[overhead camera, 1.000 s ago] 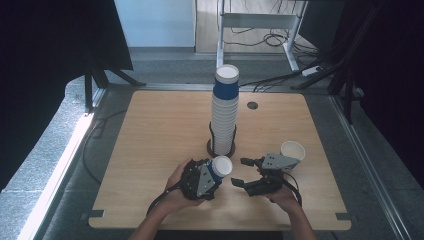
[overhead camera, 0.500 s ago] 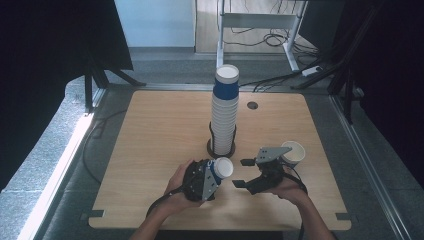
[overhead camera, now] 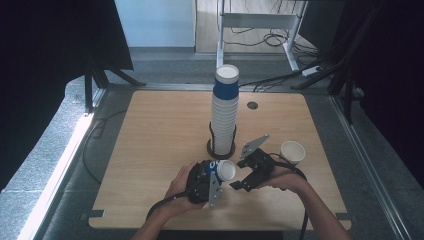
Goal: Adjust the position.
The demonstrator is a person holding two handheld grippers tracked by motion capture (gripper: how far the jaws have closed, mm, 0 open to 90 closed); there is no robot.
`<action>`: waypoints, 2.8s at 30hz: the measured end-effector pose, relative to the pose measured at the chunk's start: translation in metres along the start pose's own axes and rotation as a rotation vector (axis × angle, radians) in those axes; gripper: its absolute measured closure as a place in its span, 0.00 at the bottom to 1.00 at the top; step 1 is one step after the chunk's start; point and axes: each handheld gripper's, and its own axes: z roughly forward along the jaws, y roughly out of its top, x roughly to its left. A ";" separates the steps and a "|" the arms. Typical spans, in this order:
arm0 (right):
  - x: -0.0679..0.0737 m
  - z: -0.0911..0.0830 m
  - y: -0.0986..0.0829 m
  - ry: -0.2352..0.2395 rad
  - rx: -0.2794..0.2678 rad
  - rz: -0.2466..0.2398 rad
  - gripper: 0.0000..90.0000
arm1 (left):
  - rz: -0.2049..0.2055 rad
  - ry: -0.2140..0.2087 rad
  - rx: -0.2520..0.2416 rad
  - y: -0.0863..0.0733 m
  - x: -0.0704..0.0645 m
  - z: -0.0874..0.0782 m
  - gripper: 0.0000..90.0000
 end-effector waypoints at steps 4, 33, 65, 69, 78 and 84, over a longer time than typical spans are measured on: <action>0.002 0.003 0.007 0.004 0.035 -0.010 0.19 | 0.019 0.009 0.005 0.002 -0.004 0.001 0.22; 0.001 0.036 0.028 -0.001 0.219 -0.017 0.20 | 0.237 0.140 0.065 0.009 -0.028 0.008 0.22; -0.007 0.020 0.016 0.005 0.095 -0.007 0.32 | 0.128 0.052 -0.011 0.007 -0.013 -0.001 0.06; -0.006 0.013 0.014 0.007 0.054 -0.004 0.32 | 0.111 0.027 -0.030 0.006 -0.011 -0.003 0.05; -0.010 0.002 0.010 -0.010 0.007 0.003 0.33 | 0.085 0.013 -0.030 0.002 -0.010 -0.001 0.06; -0.010 0.005 0.010 0.003 0.002 0.001 0.33 | 0.069 0.029 -0.053 0.005 -0.011 0.000 0.09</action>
